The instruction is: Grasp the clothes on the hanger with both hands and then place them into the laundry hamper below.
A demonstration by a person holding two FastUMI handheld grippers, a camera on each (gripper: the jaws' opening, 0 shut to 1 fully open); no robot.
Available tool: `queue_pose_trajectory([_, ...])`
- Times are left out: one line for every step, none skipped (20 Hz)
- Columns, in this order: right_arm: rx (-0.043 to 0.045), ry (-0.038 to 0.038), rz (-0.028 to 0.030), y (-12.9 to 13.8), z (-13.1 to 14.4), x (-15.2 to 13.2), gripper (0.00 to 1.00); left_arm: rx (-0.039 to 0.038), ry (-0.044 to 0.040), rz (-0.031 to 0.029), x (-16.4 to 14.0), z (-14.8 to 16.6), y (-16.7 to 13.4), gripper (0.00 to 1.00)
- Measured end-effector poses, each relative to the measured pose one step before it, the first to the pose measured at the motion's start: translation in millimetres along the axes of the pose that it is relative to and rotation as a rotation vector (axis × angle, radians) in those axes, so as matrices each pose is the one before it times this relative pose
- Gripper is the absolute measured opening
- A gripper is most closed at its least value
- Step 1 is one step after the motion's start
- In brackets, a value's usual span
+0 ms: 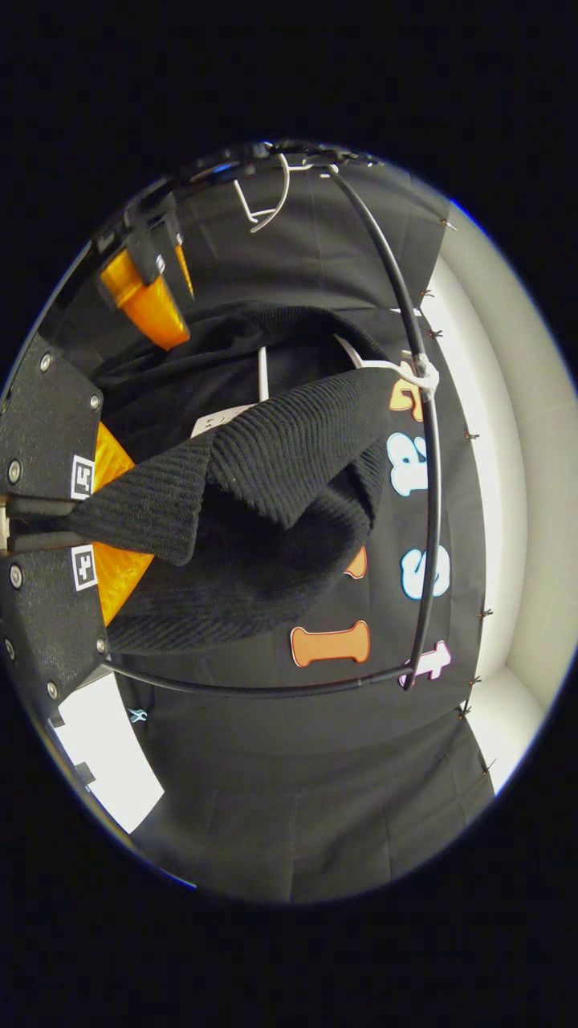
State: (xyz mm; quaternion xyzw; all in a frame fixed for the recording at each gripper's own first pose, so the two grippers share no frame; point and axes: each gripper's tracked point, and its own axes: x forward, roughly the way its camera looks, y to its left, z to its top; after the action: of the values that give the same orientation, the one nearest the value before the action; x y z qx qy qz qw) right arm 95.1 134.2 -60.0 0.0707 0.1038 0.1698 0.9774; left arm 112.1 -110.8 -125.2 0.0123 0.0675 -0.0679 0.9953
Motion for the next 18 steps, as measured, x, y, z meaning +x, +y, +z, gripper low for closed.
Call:
queue_pose_trajectory([0.00086,-0.00551,-0.00041,0.07,3.56,-2.79,0.06,-0.00226,0.01918,0.00784,7.26,-7.39,0.89,0.93])
queue_pose_trajectory([-0.00012,-0.00366,0.00115,-0.34,2.77,-3.66,0.14,-0.00646,0.01612,0.01072,8.05,-6.94,1.31,0.93])
queue_pose_trajectory([-0.00146,-0.00245,0.00143,0.21,2.75,-2.57,0.14,-0.00302,0.01053,0.00335,9.22,-5.90,-1.10,0.93])
queue_pose_trajectory([-0.00143,-0.00471,0.00462,0.64,3.27,-3.86,0.13,0.00683,0.00894,0.00380,6.16,-4.23,0.20,0.94])
queue_pose_trajectory([-0.00256,-0.00600,-0.00067,0.45,3.79,-3.26,0.13,0.01165,0.00734,0.00554,5.65,-3.88,1.33,0.93])
queue_pose_trajectory([-0.00542,-0.00612,-0.00053,-0.89,3.56,-2.87,0.13,0.00923,0.00677,-0.00010,4.06,-2.65,-0.40,0.97])
queue_pose_trajectory([-0.00532,-0.00472,-0.00192,-0.59,3.81,-3.11,0.13,0.00368,0.00404,-0.00092,2.04,-1.26,0.50,0.97])
queue_pose_trajectory([-0.00281,-0.00535,0.00084,-0.65,4.25,-2.73,0.13,-0.00050,-0.00166,-0.00439,2.35,0.62,0.38,0.97])
queue_pose_trajectory([0.00207,-0.00693,0.00236,-0.27,4.80,-2.84,0.13,-0.00217,-0.00420,-0.00593,0.76,0.94,-0.46,1.00])
queue_pose_trajectory([0.00246,-0.00803,0.00065,-1.26,5.90,-3.43,0.12,-0.00149,-0.00725,0.00108,-0.38,1.69,0.53,1.00])
queue_pose_trajectory([-0.00037,-0.00922,-0.00250,-2.20,6.46,-3.09,0.12,0.00170,-0.00277,0.00101,1.72,1.18,0.30,0.97])
queue_pose_trajectory([-0.00246,-0.00973,-0.00370,-2.18,6.25,-3.89,0.12,0.00250,-0.00252,0.00085,0.79,1.26,0.80,0.97])
queue_pose_trajectory([-0.00331,-0.01038,-0.00548,-2.71,6.31,-2.66,0.12,0.00510,-0.00205,0.00561,0.66,0.44,2.94,0.88])
queue_pose_trajectory([0.00021,-0.00981,-0.01056,-3.22,6.66,-0.56,0.12,0.00651,0.00168,0.00207,0.43,0.97,2.22,0.81])
queue_pose_trajectory([0.00435,-0.01192,-0.00738,-3.48,6.29,-1.45,0.12,0.00412,0.00375,-0.00046,0.34,-0.41,0.79,0.75])
queue_pose_trajectory([0.00496,-0.01635,-0.00413,-2.34,8.80,-1.39,0.12,0.00440,0.00035,0.00921,0.52,0.85,2.60,0.66])
queue_pose_trajectory([0.00043,-0.01143,-0.00240,-2.25,6.35,-0.33,0.12,0.00477,0.00015,0.00433,-0.36,0.13,1.53,0.58])
queue_pose_trajectory([-0.00411,-0.01324,-0.00284,-1.95,7.32,-0.91,0.12,0.00364,0.00347,-0.00382,-0.62,-0.21,-0.11,0.49])
